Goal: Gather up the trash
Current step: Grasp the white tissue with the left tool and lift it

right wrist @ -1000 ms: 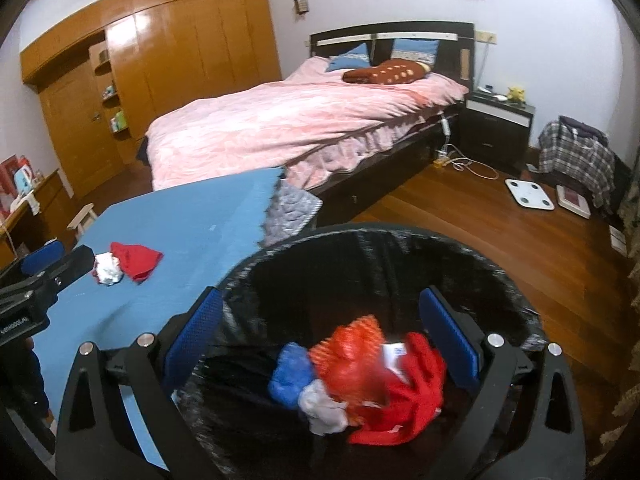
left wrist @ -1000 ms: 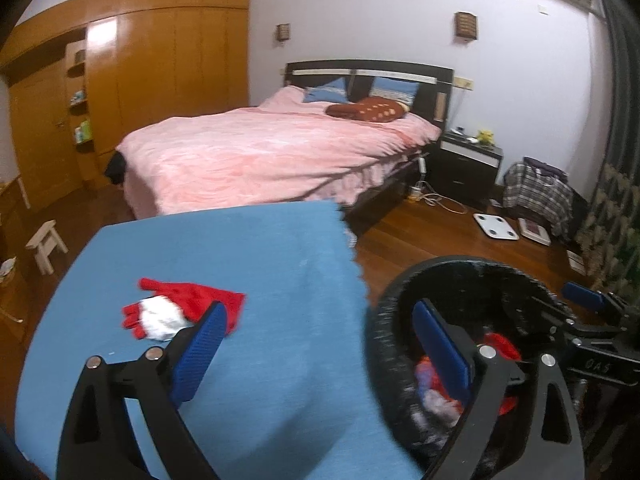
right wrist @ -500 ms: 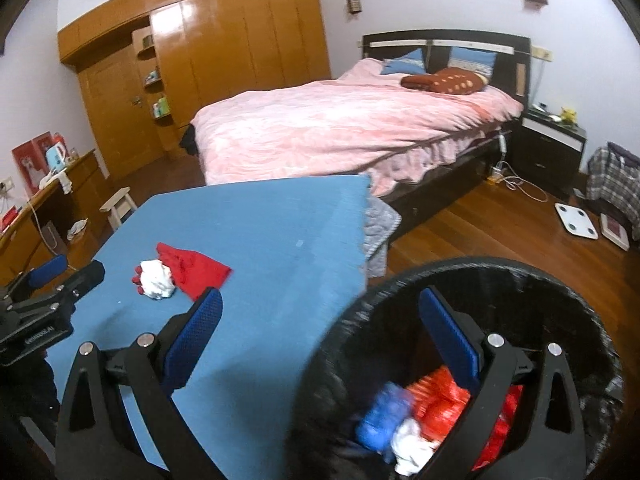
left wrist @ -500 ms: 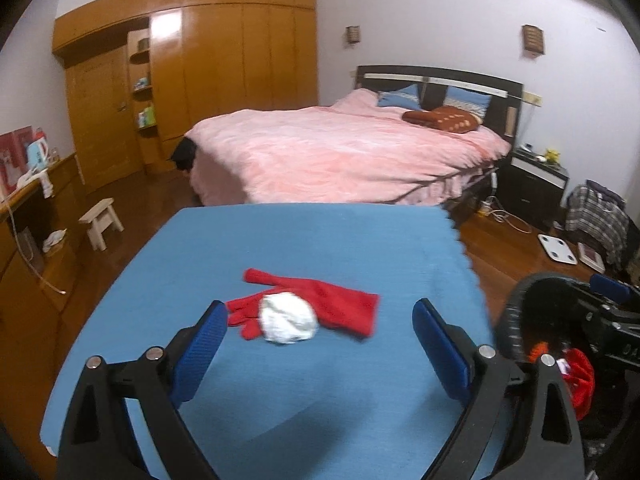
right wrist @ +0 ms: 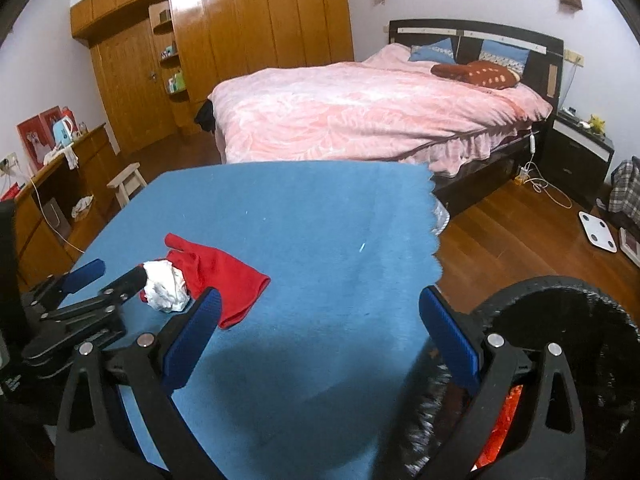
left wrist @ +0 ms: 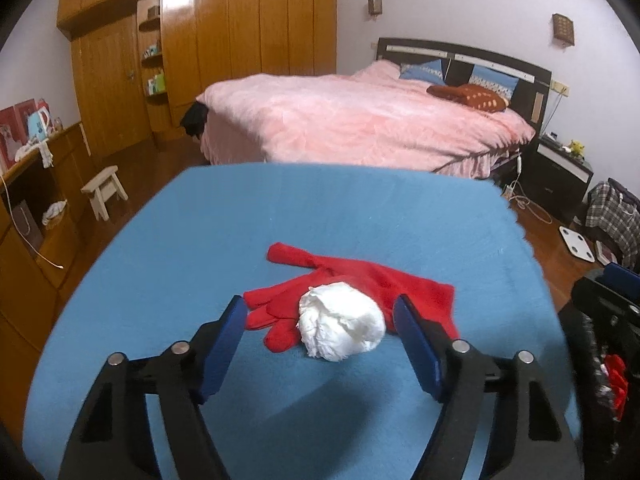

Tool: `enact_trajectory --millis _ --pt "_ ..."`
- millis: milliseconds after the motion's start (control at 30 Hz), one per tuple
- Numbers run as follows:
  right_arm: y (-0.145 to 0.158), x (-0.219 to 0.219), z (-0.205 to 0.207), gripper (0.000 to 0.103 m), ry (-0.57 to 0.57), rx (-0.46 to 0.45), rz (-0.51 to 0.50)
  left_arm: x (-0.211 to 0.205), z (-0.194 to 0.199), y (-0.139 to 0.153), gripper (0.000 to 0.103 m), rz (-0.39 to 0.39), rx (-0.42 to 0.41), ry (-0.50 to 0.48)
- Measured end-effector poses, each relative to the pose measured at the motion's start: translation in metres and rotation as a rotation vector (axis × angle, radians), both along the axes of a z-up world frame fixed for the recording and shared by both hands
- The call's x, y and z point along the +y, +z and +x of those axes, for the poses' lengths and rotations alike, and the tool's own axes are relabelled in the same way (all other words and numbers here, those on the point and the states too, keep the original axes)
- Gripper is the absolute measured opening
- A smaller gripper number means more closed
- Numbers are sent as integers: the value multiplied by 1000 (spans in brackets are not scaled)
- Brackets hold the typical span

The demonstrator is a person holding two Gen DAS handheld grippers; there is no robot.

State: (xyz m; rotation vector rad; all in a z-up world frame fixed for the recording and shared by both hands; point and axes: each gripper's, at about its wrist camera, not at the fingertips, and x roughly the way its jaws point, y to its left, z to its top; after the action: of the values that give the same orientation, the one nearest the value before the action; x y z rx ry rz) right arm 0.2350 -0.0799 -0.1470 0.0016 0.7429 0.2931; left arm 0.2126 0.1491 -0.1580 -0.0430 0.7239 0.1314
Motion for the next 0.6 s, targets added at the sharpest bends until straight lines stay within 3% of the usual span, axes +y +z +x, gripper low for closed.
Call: enact_trajectory --millis 367,600 --pt "-22 14 13 96 9 44 -19 2 22 -29 70 -30 58 -25" --pt "-24 18 15 96 19 45 -17 -7 24 -27 37 -68 54 -66"
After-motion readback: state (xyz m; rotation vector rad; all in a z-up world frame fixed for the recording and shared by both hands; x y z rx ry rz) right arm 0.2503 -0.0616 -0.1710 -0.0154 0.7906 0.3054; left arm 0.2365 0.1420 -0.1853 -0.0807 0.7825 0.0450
